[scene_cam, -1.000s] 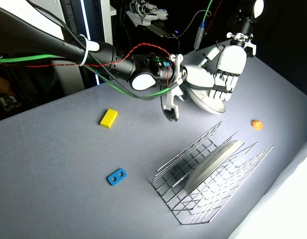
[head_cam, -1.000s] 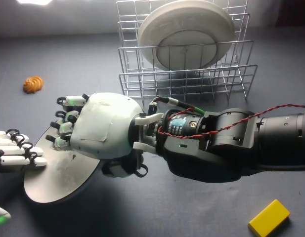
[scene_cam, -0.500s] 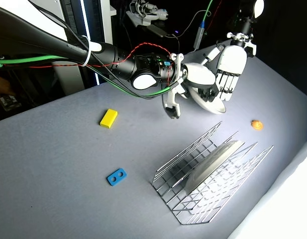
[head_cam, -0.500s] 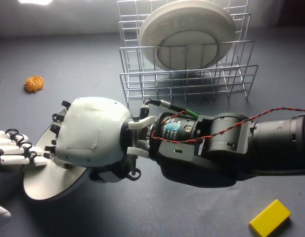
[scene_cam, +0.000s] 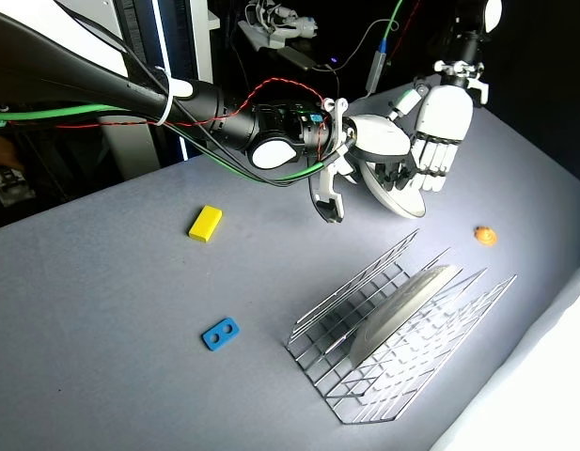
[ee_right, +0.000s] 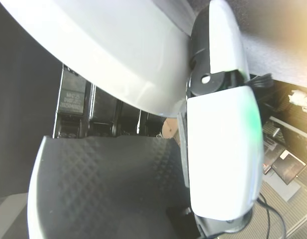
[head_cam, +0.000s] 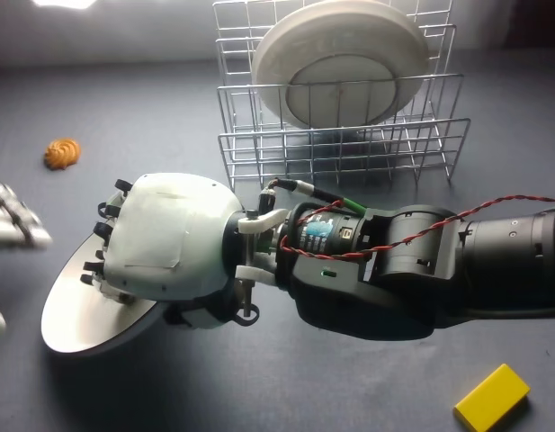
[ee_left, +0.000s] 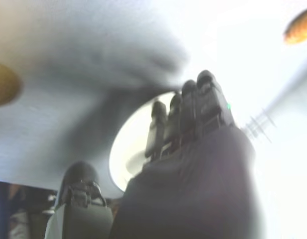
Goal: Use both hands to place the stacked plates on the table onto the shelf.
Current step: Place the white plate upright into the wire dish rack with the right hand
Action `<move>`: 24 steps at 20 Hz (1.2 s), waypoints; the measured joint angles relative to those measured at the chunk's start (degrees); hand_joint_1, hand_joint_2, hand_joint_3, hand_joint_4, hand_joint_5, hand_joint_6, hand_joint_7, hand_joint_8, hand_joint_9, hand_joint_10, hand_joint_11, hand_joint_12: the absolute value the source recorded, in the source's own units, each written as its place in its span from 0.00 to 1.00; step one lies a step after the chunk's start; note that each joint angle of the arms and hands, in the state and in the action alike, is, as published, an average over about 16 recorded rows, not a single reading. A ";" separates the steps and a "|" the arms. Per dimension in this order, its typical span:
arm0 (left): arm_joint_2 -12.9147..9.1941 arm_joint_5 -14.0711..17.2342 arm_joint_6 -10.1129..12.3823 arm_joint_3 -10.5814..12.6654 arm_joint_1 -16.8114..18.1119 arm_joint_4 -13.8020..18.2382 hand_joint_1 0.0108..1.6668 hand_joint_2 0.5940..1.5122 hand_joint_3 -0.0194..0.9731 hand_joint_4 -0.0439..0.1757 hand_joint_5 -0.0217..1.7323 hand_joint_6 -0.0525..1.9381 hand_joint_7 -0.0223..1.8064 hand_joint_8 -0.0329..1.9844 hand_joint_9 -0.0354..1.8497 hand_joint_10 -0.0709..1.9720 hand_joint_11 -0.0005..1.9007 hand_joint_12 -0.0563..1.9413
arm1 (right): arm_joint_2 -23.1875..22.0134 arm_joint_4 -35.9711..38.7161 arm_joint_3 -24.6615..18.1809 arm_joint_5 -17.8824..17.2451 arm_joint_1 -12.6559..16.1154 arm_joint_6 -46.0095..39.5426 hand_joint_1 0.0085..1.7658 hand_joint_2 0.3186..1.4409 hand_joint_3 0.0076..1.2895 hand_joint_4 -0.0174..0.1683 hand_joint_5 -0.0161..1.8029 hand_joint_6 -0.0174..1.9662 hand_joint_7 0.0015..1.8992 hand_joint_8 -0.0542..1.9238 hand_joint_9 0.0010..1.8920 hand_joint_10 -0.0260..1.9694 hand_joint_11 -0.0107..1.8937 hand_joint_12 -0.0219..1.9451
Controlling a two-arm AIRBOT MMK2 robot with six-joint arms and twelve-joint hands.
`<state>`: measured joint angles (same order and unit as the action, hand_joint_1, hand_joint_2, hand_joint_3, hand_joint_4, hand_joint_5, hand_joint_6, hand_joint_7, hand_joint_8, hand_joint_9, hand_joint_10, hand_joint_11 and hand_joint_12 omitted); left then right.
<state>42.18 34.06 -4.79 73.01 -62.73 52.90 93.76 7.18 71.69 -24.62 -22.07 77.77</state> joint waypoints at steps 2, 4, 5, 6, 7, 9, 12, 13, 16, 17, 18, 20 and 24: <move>-0.51 0.25 -0.04 0.67 1.60 -0.67 0.00 0.62 0.03 0.22 0.07 0.03 0.04 0.02 0.03 0.04 0.01 0.03 | -0.80 0.75 -0.39 -0.53 -0.01 -0.16 0.66 0.57 0.00 0.20 0.54 0.21 0.56 0.29 0.65 0.02 0.37 0.52; -1.05 0.48 -0.11 1.40 3.27 -1.19 0.00 0.62 0.03 0.22 0.07 0.03 0.04 0.02 0.03 0.04 0.01 0.03 | -1.91 1.70 -1.00 -1.15 -0.02 -0.43 0.66 0.57 0.00 0.22 0.54 0.23 0.57 0.31 0.65 0.02 0.37 0.53; -1.32 0.60 -0.14 1.74 4.08 -1.36 0.00 0.62 0.03 0.22 0.07 0.04 0.05 0.02 0.03 0.04 0.01 0.03 | -2.57 2.30 -1.41 -1.49 -0.02 -0.59 0.66 0.57 0.00 0.22 0.55 0.23 0.57 0.32 0.64 0.02 0.37 0.53; -1.59 0.73 -0.18 2.08 4.85 -1.47 0.00 0.62 0.03 0.22 0.07 0.04 0.05 0.02 0.04 0.04 0.01 0.03 | -3.29 2.98 -1.86 -1.84 -0.02 -0.76 0.66 0.57 0.00 0.23 0.55 0.24 0.57 0.33 0.64 0.02 0.37 0.53; -1.83 0.89 -0.22 2.40 5.62 -1.51 0.00 0.62 0.03 0.21 0.07 0.04 0.05 0.02 0.04 0.04 0.01 0.03 | -4.06 3.74 -2.36 -2.21 -0.01 -0.94 0.66 0.57 0.00 0.24 0.55 0.25 0.57 0.34 0.64 0.02 0.37 0.53; -2.17 1.25 -0.28 2.95 7.15 -1.44 0.00 0.62 0.03 0.21 0.08 0.04 0.05 0.02 0.04 0.04 0.01 0.03 | -5.78 5.29 -3.52 -3.02 0.01 -1.32 0.66 0.57 0.00 0.25 0.55 0.27 0.58 0.35 0.64 0.02 0.37 0.53; -2.58 1.68 -0.36 3.71 9.24 -1.21 0.00 0.62 0.03 0.22 0.07 0.04 0.05 0.02 0.04 0.04 0.01 0.03 | -8.70 7.52 -5.49 -4.28 0.06 -1.95 0.66 0.58 0.00 0.27 0.56 0.30 0.58 0.37 0.64 0.02 0.37 0.53; -2.71 1.75 -0.39 3.99 9.91 -1.14 0.00 0.62 0.03 0.22 0.07 0.04 0.05 0.02 0.04 0.04 0.01 0.03 | -9.77 8.19 -6.22 -4.67 0.08 -2.20 0.67 0.58 0.00 0.27 0.56 0.32 0.58 0.38 0.64 0.02 0.37 0.53; -3.08 1.78 -0.48 4.77 11.62 -0.88 0.00 0.62 0.03 0.21 0.07 0.04 0.05 0.02 0.04 0.04 0.01 0.03 | -13.04 9.98 -8.51 -5.68 0.17 -2.94 0.67 0.58 0.00 0.27 0.57 0.35 0.59 0.39 0.64 0.02 0.37 0.54; -3.19 1.80 -0.51 4.97 12.07 -0.75 0.00 0.62 0.03 0.21 0.07 0.04 0.05 0.02 0.04 0.04 0.01 0.03 | -14.13 10.51 -9.28 -5.94 0.24 -3.23 0.67 0.58 0.00 0.27 0.57 0.36 0.59 0.39 0.64 0.02 0.37 0.54; -3.29 1.85 -0.54 5.16 12.47 -0.60 0.00 0.61 0.03 0.21 0.07 0.04 0.05 0.02 0.04 0.04 0.01 0.03 | -15.20 11.01 -10.00 -6.17 0.36 -3.53 0.67 0.58 0.00 0.27 0.58 0.36 0.59 0.39 0.64 0.02 0.37 0.54; -3.47 1.97 -0.55 5.52 13.15 -0.28 0.00 0.61 0.03 0.21 0.07 0.04 0.05 0.02 0.04 0.04 0.01 0.03 | -17.28 11.89 -11.30 -6.61 0.71 -4.20 0.67 0.58 0.00 0.27 0.58 0.38 0.59 0.40 0.64 0.02 0.37 0.54; -3.75 2.22 -0.56 6.26 14.07 0.15 0.00 0.61 0.03 0.21 0.08 0.04 0.05 0.02 0.04 0.04 0.01 0.03 | -21.50 12.76 -13.21 -7.34 1.78 -6.48 0.67 0.58 0.00 0.27 0.58 0.41 0.59 0.40 0.64 0.02 0.37 0.54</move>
<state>38.43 36.27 -5.35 79.27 -48.66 53.05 72.26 19.95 58.47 -31.95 -20.29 71.29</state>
